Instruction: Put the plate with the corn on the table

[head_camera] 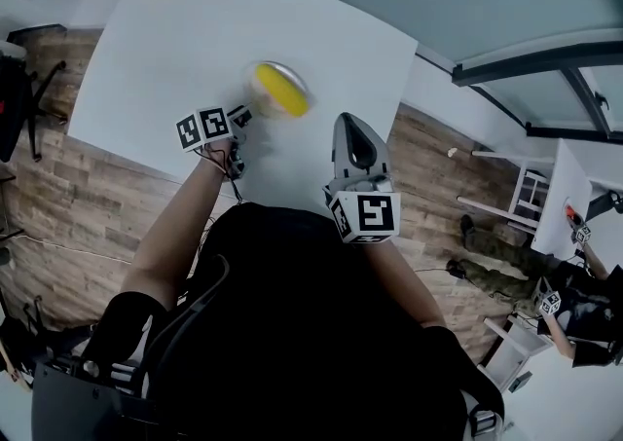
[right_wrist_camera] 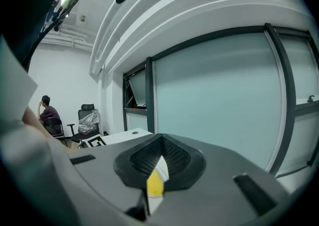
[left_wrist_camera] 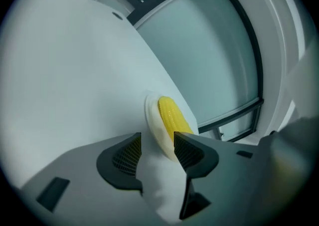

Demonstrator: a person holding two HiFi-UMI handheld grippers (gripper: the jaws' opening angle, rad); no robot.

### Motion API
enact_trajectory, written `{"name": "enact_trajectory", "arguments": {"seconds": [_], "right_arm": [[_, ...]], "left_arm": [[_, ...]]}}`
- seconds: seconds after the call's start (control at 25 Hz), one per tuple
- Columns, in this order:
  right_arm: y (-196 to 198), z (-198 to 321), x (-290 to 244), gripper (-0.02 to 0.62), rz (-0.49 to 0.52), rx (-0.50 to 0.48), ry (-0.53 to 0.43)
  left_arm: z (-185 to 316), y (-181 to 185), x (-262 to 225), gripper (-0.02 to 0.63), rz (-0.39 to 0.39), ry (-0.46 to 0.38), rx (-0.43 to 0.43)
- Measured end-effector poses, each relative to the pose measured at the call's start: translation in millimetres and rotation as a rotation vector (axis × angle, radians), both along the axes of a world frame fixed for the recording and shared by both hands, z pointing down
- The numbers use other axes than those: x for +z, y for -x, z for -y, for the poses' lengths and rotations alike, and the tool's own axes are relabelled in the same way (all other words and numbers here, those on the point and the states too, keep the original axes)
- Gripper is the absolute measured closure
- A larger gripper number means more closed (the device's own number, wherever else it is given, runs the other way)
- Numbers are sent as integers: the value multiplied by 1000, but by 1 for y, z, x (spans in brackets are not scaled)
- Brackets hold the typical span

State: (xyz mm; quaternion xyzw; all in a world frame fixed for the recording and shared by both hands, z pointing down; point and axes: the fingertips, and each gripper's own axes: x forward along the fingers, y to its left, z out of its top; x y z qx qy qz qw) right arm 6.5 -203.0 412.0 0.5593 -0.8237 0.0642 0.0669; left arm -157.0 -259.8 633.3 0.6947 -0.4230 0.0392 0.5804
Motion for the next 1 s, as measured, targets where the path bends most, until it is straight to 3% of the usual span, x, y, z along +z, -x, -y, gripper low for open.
{"name": "enact_trajectory", "arguments": {"seconds": [0.08, 0.28, 0.32, 0.4, 0.44, 0.68, 0.8, 1.0], "right_arm": [[1, 1, 3, 594, 15, -9, 10], [4, 0, 7, 594, 40, -49, 20], [5, -1, 8, 594, 47, -57, 23], [5, -5, 8, 594, 63, -78, 24], [5, -6, 7, 594, 69, -92, 20], [2, -19, -18, 594, 96, -179, -57], [0, -29, -32, 594, 111, -206, -95], [-7, -49, -46, 594, 96, -273, -151]], "left_arm": [[-1, 3, -6, 422, 77, -62, 13], [-15, -15, -60, 423, 101, -265, 77], [-21, -20, -78, 448, 130, -328, 94], [-31, -33, -114, 581, 214, -474, 119], [-36, -41, -133, 603, 247, -550, 129], [-67, -84, -244, 603, 368, -950, 114], [-82, -88, -275, 603, 422, -1047, 46], [-108, -92, -293, 603, 485, -1084, -27]]}}
